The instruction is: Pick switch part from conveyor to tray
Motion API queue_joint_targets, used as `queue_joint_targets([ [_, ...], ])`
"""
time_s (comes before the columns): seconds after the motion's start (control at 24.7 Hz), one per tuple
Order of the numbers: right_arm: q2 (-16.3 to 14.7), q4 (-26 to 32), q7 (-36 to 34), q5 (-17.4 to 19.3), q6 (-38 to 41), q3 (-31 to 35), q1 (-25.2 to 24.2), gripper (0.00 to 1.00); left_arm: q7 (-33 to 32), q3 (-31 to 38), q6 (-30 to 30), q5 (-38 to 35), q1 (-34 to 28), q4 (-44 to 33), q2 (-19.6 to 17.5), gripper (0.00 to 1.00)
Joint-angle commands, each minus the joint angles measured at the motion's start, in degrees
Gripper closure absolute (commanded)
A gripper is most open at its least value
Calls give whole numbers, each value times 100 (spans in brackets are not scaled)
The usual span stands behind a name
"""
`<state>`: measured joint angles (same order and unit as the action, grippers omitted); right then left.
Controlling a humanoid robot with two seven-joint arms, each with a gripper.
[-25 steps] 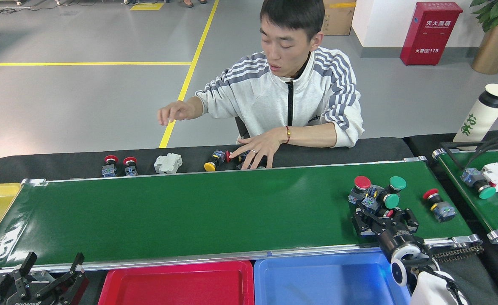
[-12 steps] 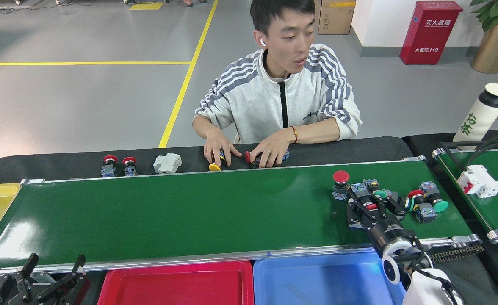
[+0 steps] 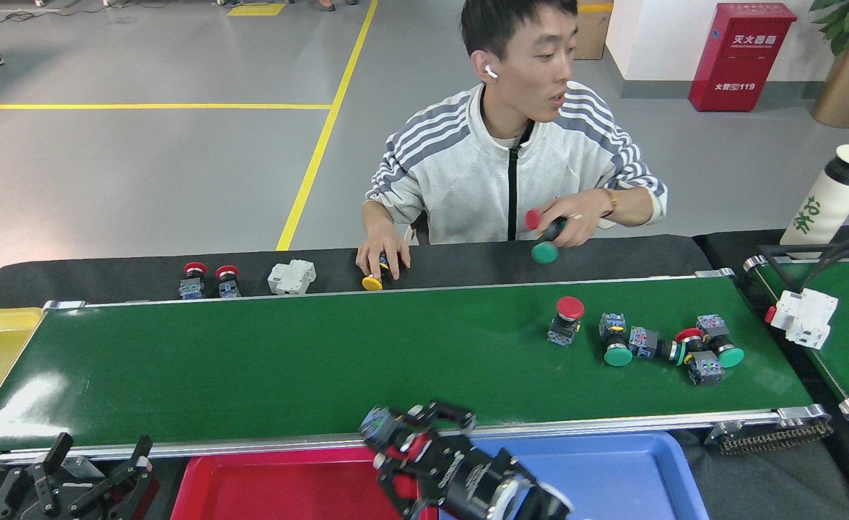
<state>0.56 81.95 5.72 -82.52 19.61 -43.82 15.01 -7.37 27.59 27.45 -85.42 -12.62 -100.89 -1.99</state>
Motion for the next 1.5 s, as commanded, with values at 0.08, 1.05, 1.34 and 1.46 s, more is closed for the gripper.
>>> queue_joint_targets([
  [0.08, 14, 347, -80, 78, 377, 181, 28, 2, 43, 10, -29, 17, 23, -80, -12, 0],
  [1.05, 541, -619, -730, 218, -4263, 2554, -412, 4, 34, -131, 348, 166, -144, -80, 93, 0],
  [1.34, 858, -1568, -721, 341, -4263, 2185, 248, 4, -1, -298, 357, 158, -144, -80, 190, 0],
  [1.46, 858, -1832, -721, 570, -4255, 1956, 467, 11, 8, -307, 357, 158, -144, -80, 181, 0],
])
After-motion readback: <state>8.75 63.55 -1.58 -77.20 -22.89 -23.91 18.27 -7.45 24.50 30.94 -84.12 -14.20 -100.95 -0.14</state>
